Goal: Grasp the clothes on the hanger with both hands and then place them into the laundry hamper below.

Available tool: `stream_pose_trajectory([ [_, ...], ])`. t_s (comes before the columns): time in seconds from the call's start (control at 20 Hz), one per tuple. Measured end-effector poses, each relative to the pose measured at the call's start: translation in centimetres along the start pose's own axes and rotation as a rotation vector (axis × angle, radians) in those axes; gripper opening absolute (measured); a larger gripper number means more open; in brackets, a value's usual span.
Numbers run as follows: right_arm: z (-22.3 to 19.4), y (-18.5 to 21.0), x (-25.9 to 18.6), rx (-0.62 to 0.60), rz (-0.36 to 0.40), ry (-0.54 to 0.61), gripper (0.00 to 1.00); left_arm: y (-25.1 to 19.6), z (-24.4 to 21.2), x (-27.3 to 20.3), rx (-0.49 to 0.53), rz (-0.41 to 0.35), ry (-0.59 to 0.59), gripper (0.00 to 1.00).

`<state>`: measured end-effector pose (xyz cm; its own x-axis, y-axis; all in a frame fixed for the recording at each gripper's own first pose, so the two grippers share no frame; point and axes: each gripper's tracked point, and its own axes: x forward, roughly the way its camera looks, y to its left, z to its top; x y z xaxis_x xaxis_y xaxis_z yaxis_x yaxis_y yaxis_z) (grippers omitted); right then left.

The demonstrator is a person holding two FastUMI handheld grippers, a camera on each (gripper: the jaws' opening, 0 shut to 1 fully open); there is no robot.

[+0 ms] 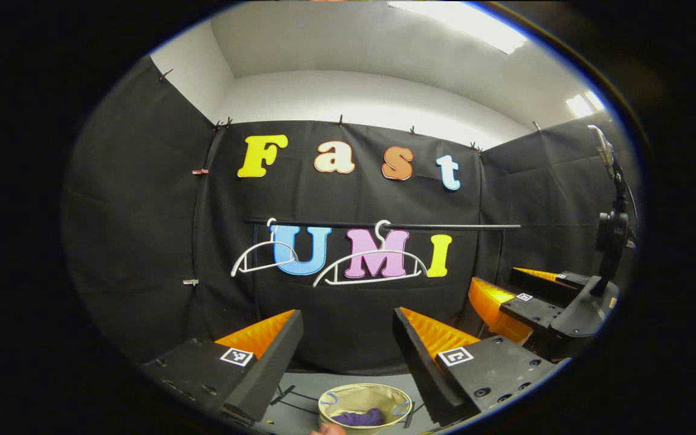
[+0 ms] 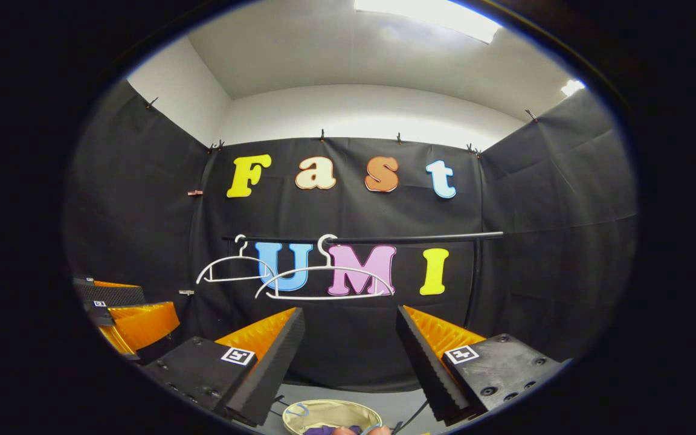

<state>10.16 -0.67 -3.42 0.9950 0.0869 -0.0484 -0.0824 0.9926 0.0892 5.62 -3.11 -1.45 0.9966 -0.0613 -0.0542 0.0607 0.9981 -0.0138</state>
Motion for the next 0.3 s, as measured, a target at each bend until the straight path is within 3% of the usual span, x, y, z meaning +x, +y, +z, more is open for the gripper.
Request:
stream_pose_trajectory([
  [0.3,-0.3,-0.7,-0.27,0.003,-0.014,0.01,0.98,0.14,0.53,1.15,-0.006,0.017,-0.026,0.95],
])
